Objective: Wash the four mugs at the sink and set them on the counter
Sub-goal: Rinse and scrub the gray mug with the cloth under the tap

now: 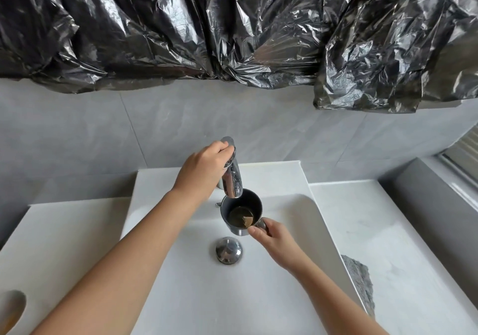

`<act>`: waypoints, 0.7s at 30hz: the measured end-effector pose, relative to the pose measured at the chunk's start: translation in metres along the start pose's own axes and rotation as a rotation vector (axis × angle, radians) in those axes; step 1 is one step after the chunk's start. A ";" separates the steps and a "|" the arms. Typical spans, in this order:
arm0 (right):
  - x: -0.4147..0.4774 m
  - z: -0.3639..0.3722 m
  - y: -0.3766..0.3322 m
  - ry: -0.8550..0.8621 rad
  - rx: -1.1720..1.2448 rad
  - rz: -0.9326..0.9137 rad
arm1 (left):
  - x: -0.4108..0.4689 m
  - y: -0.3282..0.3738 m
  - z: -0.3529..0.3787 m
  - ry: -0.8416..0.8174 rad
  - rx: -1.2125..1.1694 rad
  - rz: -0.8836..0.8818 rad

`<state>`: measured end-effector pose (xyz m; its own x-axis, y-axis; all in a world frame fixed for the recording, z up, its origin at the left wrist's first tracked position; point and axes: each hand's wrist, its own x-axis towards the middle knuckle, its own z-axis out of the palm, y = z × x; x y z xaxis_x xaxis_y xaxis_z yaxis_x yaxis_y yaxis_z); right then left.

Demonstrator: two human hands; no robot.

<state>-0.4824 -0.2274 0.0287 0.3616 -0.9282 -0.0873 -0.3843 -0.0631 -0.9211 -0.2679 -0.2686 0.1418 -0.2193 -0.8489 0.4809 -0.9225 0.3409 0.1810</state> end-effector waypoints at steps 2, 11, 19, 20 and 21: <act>0.002 0.001 0.001 0.006 -0.007 -0.011 | 0.006 0.003 -0.007 -0.019 0.033 0.005; 0.002 0.005 0.003 0.022 -0.025 -0.003 | 0.026 0.007 -0.015 -0.059 -0.022 -0.098; -0.001 0.008 0.003 0.009 -0.005 -0.003 | 0.032 0.005 -0.019 -0.109 -0.059 -0.133; -0.002 0.009 0.003 0.013 -0.008 -0.007 | 0.033 0.005 -0.019 -0.114 -0.057 -0.133; -0.002 0.009 0.003 0.018 -0.013 -0.011 | 0.034 0.004 -0.019 -0.112 -0.054 -0.128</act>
<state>-0.4767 -0.2224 0.0231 0.3510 -0.9337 -0.0701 -0.3915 -0.0783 -0.9169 -0.2733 -0.2881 0.1752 -0.1380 -0.9252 0.3534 -0.9273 0.2461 0.2821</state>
